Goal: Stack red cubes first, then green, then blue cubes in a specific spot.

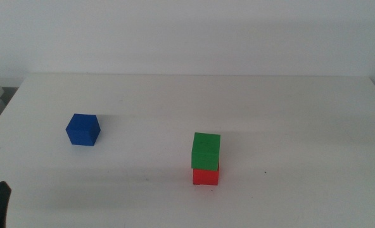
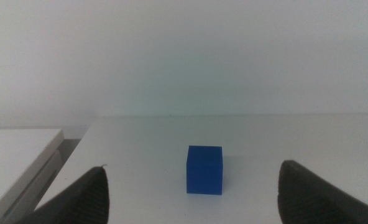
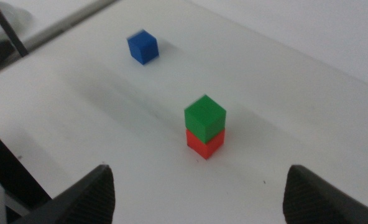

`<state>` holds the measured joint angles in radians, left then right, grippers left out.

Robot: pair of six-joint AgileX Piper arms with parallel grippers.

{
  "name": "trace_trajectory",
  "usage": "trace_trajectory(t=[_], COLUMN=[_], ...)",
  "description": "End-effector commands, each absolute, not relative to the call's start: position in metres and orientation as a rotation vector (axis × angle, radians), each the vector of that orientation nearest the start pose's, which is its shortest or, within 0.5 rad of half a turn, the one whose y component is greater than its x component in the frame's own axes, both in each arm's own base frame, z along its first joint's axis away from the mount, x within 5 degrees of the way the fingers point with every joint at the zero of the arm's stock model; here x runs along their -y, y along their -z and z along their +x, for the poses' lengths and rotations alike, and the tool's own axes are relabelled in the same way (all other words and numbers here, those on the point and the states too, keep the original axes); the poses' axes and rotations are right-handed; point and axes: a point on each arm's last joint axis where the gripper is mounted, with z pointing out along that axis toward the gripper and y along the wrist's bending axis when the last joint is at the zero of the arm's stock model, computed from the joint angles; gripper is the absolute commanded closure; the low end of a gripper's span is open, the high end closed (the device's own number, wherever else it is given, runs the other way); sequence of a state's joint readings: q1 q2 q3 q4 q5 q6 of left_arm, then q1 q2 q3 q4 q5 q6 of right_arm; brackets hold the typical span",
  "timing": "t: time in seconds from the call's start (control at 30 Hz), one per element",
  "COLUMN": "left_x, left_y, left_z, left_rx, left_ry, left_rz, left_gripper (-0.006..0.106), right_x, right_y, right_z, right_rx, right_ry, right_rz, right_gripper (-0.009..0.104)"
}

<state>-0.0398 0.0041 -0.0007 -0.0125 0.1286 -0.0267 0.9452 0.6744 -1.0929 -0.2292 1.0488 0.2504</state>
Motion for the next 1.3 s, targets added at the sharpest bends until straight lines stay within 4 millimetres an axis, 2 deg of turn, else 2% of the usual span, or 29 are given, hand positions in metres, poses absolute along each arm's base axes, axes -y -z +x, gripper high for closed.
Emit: trace_trajectory(t=[0.0, 0.6, 0.67, 0.77, 0.87, 0.97, 1.07, 1.13, 1.27], left_x=[0.002, 0.002, 0.002, 0.003, 0.008, 0.01, 0.012, 0.014, 0.022], left_y=[-0.203, -0.202, -0.22, -0.27, -0.327, -0.36, -0.37, -0.376, -0.364], left_z=[0.056, 0.056, 0.058, 0.066, 0.073, 0.084, 0.104, 0.122, 0.152], left_rx=[-1.599, -1.628, -1.656, -1.76, -2.01, -2.25, -2.466, -2.493, -2.596], left_ry=[0.062, 0.034, 0.036, 0.05, 0.113, 0.098, 0.11, 0.137, 0.235], left_rz=[-0.002, 0.021, 0.019, 0.013, 0.028, 0.108, 0.134, 0.122, 0.107], left_gripper=[0.01, 0.01, 0.01, 0.01, 0.01, 0.01, 0.01, 0.01, 0.01], right_x=[-0.056, -0.053, -0.053, -0.053, -0.053, -0.053, -0.053, -0.053, -0.053], right_y=[-0.427, -0.429, -0.429, -0.429, -0.429, -0.429, -0.429, -0.429, -0.429], right_z=[0.061, 0.057, 0.057, 0.057, 0.057, 0.057, 0.057, 0.057, 0.057], right_rx=[-1.945, -1.926, -1.926, -1.926, -1.926, -1.926, -1.926, -1.926, -1.926], right_ry=[-0.464, -0.494, -0.494, -0.494, -0.494, -0.494, -0.494, -0.494, -0.494], right_rz=[-0.743, -0.734, -0.734, -0.734, -0.734, -0.734, -0.734, -0.734, -0.734], right_gripper=[0.016, 0.017, 0.017, 0.017, 0.017, 0.017, 0.017, 0.017, 0.017])
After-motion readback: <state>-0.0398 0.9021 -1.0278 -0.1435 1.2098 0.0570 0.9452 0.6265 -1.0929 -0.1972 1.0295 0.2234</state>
